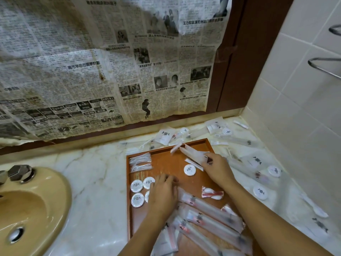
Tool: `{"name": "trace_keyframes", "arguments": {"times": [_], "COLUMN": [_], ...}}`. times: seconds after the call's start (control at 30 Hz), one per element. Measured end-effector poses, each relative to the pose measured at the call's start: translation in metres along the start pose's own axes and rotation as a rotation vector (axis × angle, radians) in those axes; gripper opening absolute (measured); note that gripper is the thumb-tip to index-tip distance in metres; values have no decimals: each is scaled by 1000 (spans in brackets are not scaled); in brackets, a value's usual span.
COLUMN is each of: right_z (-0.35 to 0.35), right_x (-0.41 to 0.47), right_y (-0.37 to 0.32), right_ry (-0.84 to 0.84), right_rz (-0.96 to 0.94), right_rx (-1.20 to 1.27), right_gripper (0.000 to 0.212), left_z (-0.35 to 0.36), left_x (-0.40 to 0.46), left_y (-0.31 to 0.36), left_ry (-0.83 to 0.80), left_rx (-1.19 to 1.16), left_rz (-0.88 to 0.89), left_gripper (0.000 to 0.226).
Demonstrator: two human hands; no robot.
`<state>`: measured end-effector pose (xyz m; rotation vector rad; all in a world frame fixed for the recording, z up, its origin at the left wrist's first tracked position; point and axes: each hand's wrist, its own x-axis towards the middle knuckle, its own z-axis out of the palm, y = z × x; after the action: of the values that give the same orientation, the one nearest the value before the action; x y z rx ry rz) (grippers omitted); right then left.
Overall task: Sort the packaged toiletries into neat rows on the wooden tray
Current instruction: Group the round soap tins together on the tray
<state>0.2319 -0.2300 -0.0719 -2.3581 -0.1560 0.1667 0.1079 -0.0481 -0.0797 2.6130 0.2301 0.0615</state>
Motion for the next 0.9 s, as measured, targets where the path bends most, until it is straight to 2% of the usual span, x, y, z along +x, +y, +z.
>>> {"name": "trace_keyframes", "arguments": {"times": [0.17, 0.37, 0.53, 0.73, 0.9], "right_z": [-6, -13, -9, -9, -11], "right_x": [13, 22, 18, 11, 10], "right_y": [3, 14, 15, 21, 22], "right_ry": [10, 40, 47, -9, -21], "right_rz": [-11, 19, -21, -115, -152], "right_rx": [-53, -128, -185, -226, -201], "right_gripper": [38, 34, 39, 14, 12], "left_z": [15, 27, 39, 45, 43], "left_x": [21, 47, 60, 61, 53], "left_y": [17, 34, 40, 41, 40], "left_ry": [18, 14, -13, 23, 44], "left_rx": [40, 112, 173, 152, 154], "left_rz": [-43, -64, -54, -57, -97], "left_gripper": [28, 42, 52, 41, 35]}}
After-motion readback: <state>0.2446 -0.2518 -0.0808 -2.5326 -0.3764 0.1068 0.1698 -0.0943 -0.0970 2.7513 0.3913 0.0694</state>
